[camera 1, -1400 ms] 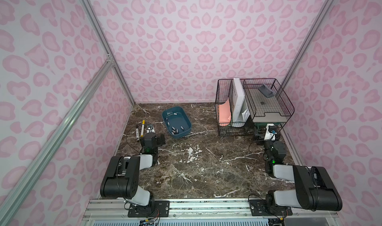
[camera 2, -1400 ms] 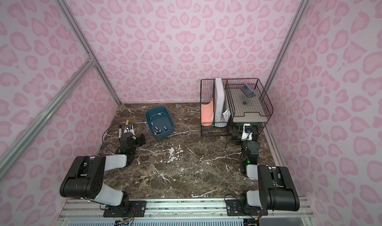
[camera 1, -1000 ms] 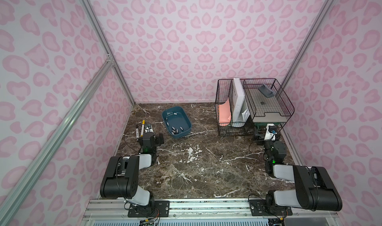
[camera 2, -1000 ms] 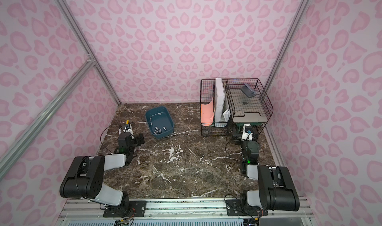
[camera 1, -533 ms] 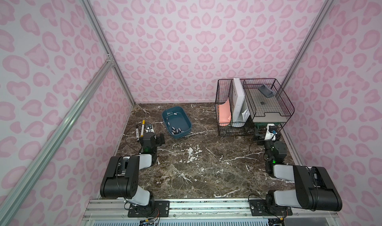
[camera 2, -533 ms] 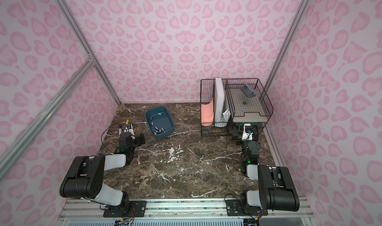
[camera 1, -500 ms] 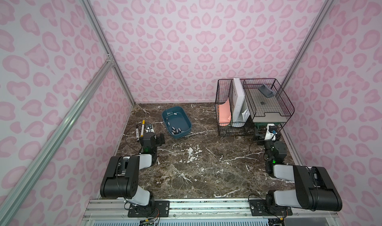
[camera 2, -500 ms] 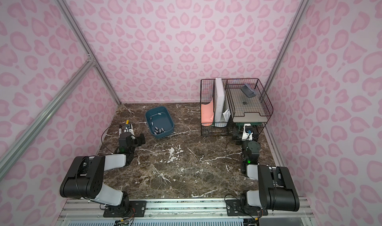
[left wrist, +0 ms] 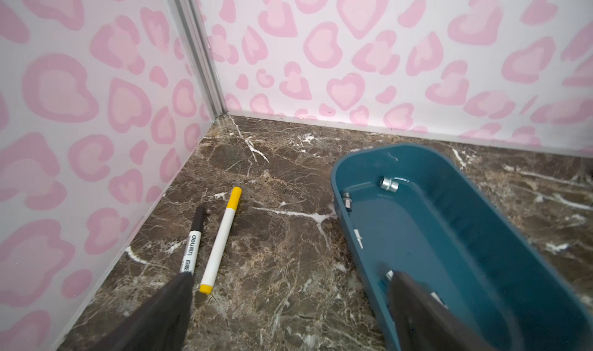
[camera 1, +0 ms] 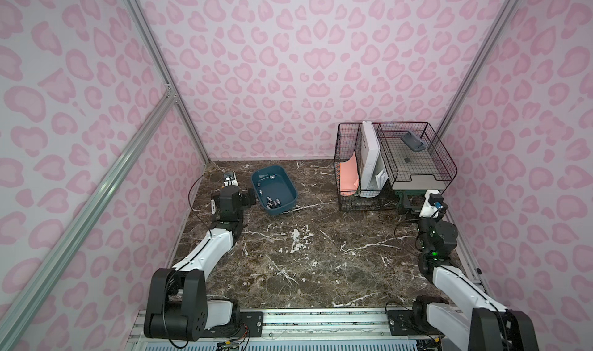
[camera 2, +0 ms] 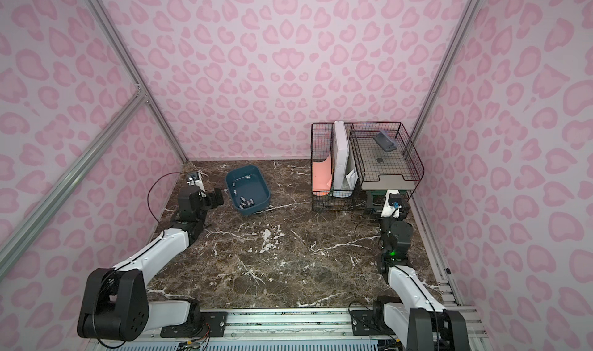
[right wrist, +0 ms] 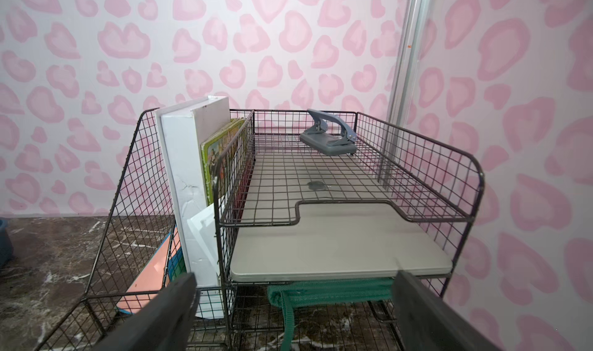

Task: Take out the socket from the storage box
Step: Move the storage box to the center of the board.

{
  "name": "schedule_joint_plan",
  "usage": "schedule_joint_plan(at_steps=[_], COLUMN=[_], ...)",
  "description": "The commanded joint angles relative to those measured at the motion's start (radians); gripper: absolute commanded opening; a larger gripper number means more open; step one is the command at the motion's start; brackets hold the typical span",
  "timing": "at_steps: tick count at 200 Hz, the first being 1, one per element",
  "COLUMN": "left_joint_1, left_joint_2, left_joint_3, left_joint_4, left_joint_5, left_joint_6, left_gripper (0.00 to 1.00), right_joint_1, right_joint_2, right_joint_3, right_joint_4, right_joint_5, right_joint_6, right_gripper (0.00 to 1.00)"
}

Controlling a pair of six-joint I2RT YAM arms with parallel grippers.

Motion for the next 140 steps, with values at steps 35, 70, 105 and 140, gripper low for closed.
schedule_joint_plan(at_steps=[35,70,105,140], left_joint_1=[0.001,0.0,-0.028,-0.041], left_joint_2=[0.173,0.336,0.449,0.508], left_joint_3=[0.487,0.575,0.624,0.641], left_joint_4=[-0.759,-0.881,-0.963,-0.991], left_joint_5=[0.225,0.392,0.388,0.345], left_joint_6=[-0.358,-0.409,-0.43,-0.44], left_gripper=[0.98,0.94,0.85,0.69], right_joint_1=[0.001,0.006,0.061,0.149], right_joint_2=[-0.3,-0.381,-0.317,-0.237], right_joint_3=[0.202,0.292,0.415,0.491], right_joint_4=[-0.788,-1.001,-1.189,-1.256], right_joint_5=[0.033,-0.083,-0.145,-0.237], right_joint_6=[0.346,0.393,0.401,0.426], right_gripper=[0.99,0.99,0.99,0.98])
